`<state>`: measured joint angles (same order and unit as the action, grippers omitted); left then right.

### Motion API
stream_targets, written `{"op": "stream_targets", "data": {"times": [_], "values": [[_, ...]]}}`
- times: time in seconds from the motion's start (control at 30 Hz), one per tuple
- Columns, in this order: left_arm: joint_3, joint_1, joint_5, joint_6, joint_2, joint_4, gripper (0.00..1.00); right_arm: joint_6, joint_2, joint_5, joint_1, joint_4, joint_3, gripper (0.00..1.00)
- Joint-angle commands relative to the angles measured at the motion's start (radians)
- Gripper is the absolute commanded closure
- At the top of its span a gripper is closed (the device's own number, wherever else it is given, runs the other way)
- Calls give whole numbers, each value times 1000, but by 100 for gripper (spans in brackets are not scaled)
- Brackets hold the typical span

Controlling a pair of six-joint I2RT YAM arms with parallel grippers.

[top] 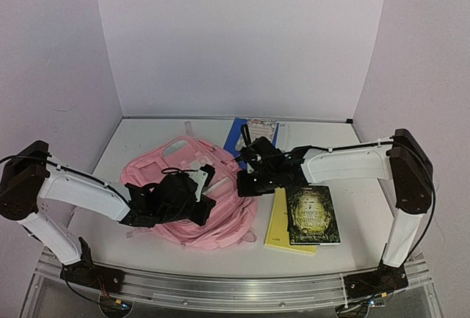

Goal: Pack the student bag
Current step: Zip the student bag at the center of the board.

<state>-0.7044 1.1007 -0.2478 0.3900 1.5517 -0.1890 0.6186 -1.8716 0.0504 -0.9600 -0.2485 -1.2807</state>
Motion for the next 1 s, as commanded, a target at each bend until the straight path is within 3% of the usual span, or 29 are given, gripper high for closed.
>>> {"op": "stream_targets", "data": {"times": [0.0,0.17,0.27,0.43,0.5,0.73,0.97], "values": [[80,-8,-69,100,-51,117,100,-126,-47,78,110,-33,-74,100],[93,-12,-69,169,-99,154,98,-215,-93,13,119,-21,-138,100],[20,-37,-11,224,-114,300,91,-221,-89,-36,119,-8,-136,100],[-78,-109,64,368,-163,515,50,-196,-71,-100,118,30,-79,100],[-94,-179,173,407,-198,565,41,-182,-62,-95,119,44,-53,100],[-167,-344,141,515,-302,859,39,-155,-57,-91,119,72,-16,100],[-39,-485,209,579,-367,876,37,-157,-61,-121,117,98,-17,100]]}}
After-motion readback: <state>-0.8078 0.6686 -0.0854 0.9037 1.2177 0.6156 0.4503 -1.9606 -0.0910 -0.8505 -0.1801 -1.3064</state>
